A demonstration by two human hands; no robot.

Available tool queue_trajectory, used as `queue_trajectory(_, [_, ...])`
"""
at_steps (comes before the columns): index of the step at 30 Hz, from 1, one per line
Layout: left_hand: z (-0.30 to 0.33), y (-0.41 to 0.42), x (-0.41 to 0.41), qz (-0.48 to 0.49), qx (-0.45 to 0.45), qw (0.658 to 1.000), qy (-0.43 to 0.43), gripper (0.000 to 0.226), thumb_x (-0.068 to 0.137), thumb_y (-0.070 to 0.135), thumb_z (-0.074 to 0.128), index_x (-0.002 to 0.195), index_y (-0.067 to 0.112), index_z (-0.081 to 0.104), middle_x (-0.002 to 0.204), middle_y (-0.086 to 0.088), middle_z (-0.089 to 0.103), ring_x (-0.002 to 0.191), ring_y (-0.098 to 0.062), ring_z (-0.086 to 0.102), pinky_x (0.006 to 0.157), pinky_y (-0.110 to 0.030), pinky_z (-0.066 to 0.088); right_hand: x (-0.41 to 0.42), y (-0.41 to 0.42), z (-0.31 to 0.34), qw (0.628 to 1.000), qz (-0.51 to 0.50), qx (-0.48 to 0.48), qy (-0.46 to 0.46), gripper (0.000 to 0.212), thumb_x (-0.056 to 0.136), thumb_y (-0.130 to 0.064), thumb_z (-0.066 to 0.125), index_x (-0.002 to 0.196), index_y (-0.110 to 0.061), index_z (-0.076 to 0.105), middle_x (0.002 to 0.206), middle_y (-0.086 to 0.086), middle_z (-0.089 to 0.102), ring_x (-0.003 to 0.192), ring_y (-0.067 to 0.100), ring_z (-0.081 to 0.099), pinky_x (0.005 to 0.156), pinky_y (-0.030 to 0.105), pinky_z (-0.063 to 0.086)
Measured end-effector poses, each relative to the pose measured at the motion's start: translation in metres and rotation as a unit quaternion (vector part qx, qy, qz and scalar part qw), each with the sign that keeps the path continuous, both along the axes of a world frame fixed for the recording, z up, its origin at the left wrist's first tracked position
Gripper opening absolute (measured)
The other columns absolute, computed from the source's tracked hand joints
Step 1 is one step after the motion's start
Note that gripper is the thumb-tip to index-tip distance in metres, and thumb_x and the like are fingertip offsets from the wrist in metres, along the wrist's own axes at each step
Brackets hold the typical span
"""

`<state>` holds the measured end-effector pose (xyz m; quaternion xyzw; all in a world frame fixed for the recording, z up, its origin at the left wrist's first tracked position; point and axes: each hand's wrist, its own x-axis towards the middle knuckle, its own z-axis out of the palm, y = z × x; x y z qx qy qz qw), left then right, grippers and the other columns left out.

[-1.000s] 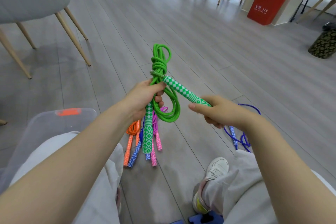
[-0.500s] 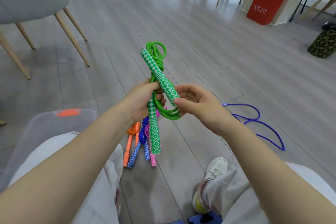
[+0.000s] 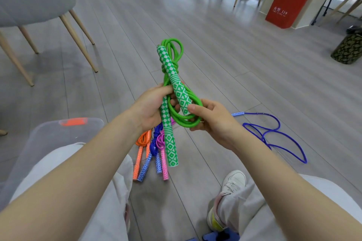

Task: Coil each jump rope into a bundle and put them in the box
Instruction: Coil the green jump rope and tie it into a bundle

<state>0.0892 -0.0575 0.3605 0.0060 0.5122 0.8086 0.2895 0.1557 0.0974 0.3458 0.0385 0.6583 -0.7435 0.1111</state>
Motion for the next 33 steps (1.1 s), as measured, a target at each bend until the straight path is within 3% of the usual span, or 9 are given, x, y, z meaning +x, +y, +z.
queue_trajectory(3, [-0.001,0.000,-0.003,0.009,0.002,1.000,-0.019,0.016,0.096,0.012,0.044,0.109,0.007,0.051,0.062,0.000,0.045,0.048,-0.009,0.045,0.048,-0.024,0.048,-0.001,-0.003,-0.004,0.999,-0.036,0.027,0.014,0.035,0.088,-0.020,0.066,0.116,0.000,0.062,0.097,0.010,0.067,0.077,0.013,0.065,0.055,0.026,0.053])
queue_trajectory(9, [-0.003,0.002,-0.004,0.056,-0.002,0.998,-0.033,0.008,0.093,0.009,0.042,0.096,0.005,0.049,0.065,-0.003,0.045,0.049,-0.011,0.047,0.054,-0.026,0.052,-0.002,-0.005,-0.009,0.991,-0.095,0.097,0.002,0.013,0.091,-0.014,0.064,0.101,-0.006,0.061,0.087,0.011,0.056,0.064,0.011,0.057,0.062,0.034,0.058])
queue_trajectory(13, [-0.004,0.002,-0.003,0.047,-0.020,0.998,-0.036,0.011,0.093,0.012,0.043,0.086,0.006,0.049,0.067,-0.004,0.046,0.056,-0.014,0.048,0.056,-0.027,0.053,-0.005,-0.004,-0.009,0.981,-0.100,0.165,-0.027,0.006,0.089,-0.017,0.062,0.094,-0.016,0.058,0.085,0.007,0.056,0.064,0.012,0.052,0.063,0.031,0.055])
queue_trajectory(19, [-0.004,0.007,0.005,0.048,-0.114,0.989,0.084,0.014,0.090,0.004,0.041,0.099,0.009,0.051,0.067,-0.003,0.050,0.056,-0.014,0.048,0.054,-0.027,0.049,-0.006,0.000,-0.004,0.982,-0.077,0.152,-0.076,0.021,0.090,-0.025,0.054,0.102,-0.010,0.063,0.091,0.008,0.059,0.077,0.016,0.054,0.076,0.034,0.052])
queue_trajectory(21, [-0.007,0.008,0.006,0.034,-0.189,0.971,0.140,0.017,0.088,0.006,0.043,0.097,0.012,0.055,0.066,-0.001,0.058,0.059,-0.015,0.054,0.058,-0.028,0.049,-0.006,-0.002,-0.001,0.989,-0.055,0.121,-0.071,0.032,0.091,-0.037,0.053,0.104,-0.011,0.067,0.093,0.007,0.065,0.079,0.014,0.058,0.082,0.036,0.053])
queue_trajectory(24, [-0.008,0.009,0.011,0.012,-0.311,0.926,0.215,0.025,0.089,0.014,0.046,0.106,0.026,0.059,0.091,0.000,0.068,0.081,-0.014,0.062,0.073,-0.029,0.052,-0.002,-0.006,0.009,0.995,-0.022,0.090,-0.035,0.037,0.094,-0.053,0.045,0.091,-0.027,0.070,0.078,-0.009,0.072,0.072,0.003,0.066,0.076,0.027,0.051])
queue_trajectory(27, [-0.011,0.012,0.021,-0.048,-0.338,0.901,0.267,0.034,0.091,0.012,0.044,0.120,0.026,0.053,0.101,-0.003,0.066,0.087,-0.015,0.063,0.067,-0.023,0.053,-0.001,-0.006,0.011,0.997,-0.023,0.078,-0.020,0.052,0.081,-0.069,0.043,0.098,-0.028,0.070,0.091,0.001,0.075,0.086,0.013,0.071,0.086,0.035,0.055])
queue_trajectory(30, [-0.014,0.013,0.023,-0.104,-0.387,0.862,0.311,0.038,0.089,0.020,0.043,0.125,0.031,0.046,0.104,-0.003,0.066,0.090,-0.017,0.066,0.078,-0.036,0.056,-0.002,-0.006,0.010,0.996,-0.051,0.052,-0.043,0.075,0.064,-0.079,0.045,0.109,-0.023,0.067,0.095,0.000,0.074,0.089,0.015,0.071,0.090,0.039,0.054])
queue_trajectory(33, [-0.013,0.013,0.024,-0.115,-0.415,0.838,0.335,0.042,0.087,0.026,0.042,0.129,0.034,0.040,0.105,-0.001,0.065,0.092,-0.019,0.064,0.082,-0.044,0.053,-0.005,-0.002,0.009,0.996,-0.062,0.025,-0.061,0.088,0.067,-0.086,0.044,0.118,-0.019,0.066,0.110,0.005,0.071,0.102,0.020,0.069,0.094,0.043,0.053])
